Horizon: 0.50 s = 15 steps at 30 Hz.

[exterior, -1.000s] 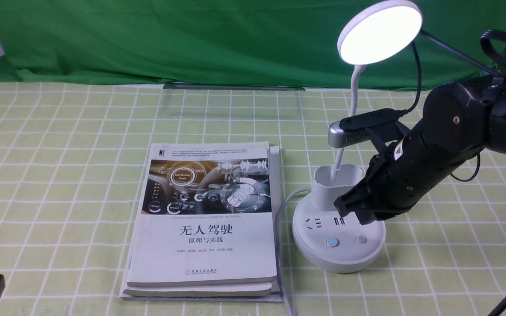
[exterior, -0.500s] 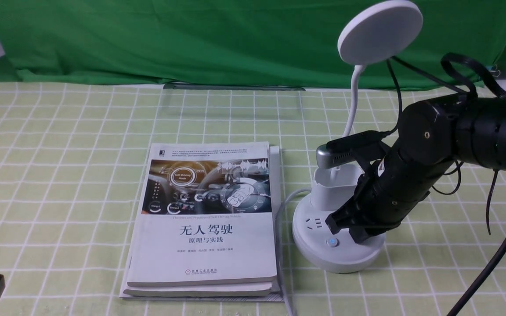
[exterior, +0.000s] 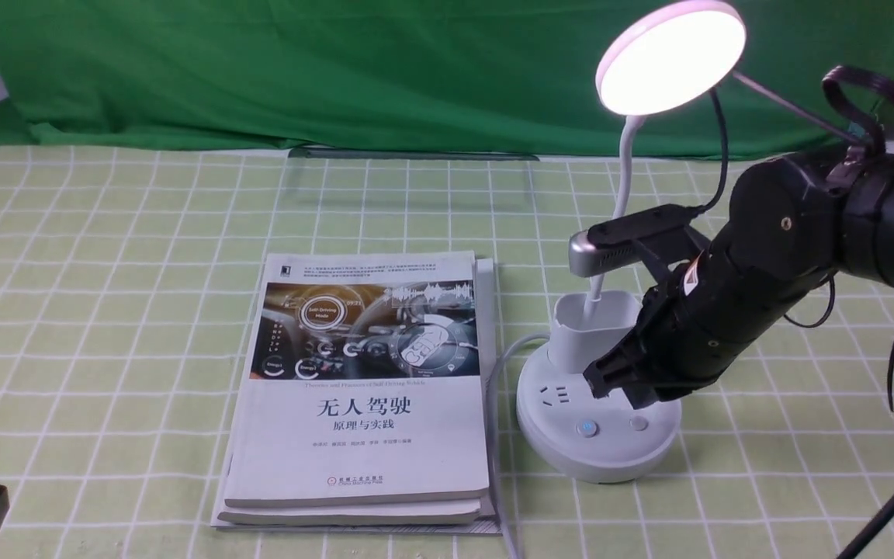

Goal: Turn off the desk lamp on the green coffee tablecloth by hand.
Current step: 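Press the power button on the lamp base to turn the lamp off with the right gripper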

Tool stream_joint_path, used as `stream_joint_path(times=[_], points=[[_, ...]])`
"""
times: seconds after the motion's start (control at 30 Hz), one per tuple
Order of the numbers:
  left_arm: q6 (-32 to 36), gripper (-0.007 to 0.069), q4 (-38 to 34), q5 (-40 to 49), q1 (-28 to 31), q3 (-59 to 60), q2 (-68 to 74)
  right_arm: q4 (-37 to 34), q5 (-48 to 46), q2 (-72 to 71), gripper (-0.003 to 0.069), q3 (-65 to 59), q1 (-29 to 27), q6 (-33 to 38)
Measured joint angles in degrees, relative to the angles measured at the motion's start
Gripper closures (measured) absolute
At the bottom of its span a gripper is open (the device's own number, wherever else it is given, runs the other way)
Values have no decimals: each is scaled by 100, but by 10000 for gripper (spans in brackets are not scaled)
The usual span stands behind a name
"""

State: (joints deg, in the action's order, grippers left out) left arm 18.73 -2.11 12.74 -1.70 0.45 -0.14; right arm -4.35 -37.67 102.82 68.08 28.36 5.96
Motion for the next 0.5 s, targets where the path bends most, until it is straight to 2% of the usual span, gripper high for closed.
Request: stream_joint_path(times=[0.27, 0.5], points=[[0, 382, 0, 0, 0, 0, 0, 30, -21, 294, 614, 42, 0, 0], [0, 382, 0, 0, 0, 0, 0, 49, -159, -225, 614, -189, 0, -86]])
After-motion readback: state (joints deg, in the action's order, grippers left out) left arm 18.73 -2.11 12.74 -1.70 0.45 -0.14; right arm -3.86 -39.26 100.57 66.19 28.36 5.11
